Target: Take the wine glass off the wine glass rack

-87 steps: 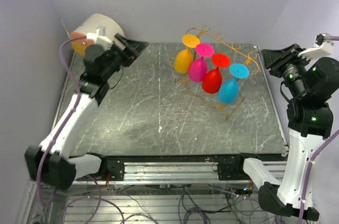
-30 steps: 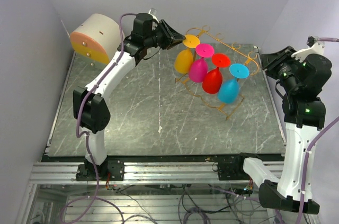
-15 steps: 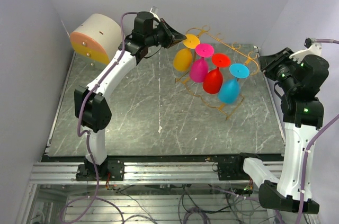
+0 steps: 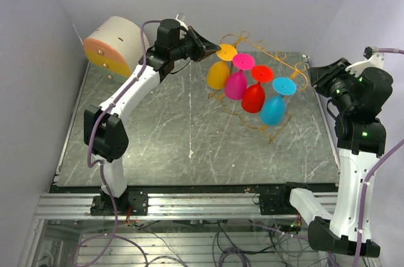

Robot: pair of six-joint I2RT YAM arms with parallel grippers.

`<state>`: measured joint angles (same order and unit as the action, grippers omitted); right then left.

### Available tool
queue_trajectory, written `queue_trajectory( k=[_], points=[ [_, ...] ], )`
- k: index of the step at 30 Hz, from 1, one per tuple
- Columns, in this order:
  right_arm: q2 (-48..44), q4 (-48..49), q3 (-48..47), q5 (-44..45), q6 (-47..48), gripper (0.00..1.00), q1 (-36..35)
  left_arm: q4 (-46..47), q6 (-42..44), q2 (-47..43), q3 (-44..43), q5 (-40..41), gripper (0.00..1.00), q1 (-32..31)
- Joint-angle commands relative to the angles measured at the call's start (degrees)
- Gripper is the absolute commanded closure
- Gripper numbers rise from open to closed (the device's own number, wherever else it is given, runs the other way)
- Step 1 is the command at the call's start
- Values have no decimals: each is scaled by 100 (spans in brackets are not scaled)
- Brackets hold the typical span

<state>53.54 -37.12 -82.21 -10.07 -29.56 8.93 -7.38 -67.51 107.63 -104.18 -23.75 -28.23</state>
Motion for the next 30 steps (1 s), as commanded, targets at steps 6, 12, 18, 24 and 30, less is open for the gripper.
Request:
queue_trajectory(
  k=[6, 12, 18, 24, 30],
  points=[
    [-86, 125, 56, -80, -45, 78, 12, 698, -294, -775, 646, -6, 93, 125],
    [-130, 141, 76, -149, -100, 78, 12, 695, -255, -1049, 846, 81, 93, 174],
    [-121, 184, 2, -651, -46, 77, 12, 957, -309, -1697, 1577, 296, 93, 300],
    [-76, 391, -7, -1910, -43, 75, 12, 1595, -525, -2880, 2914, 342, 93, 455],
    [-100, 1162, 355, -3832, -614, 68, -8, 1698, -325, -4527, 4089, 265, 93, 529]
  ],
)
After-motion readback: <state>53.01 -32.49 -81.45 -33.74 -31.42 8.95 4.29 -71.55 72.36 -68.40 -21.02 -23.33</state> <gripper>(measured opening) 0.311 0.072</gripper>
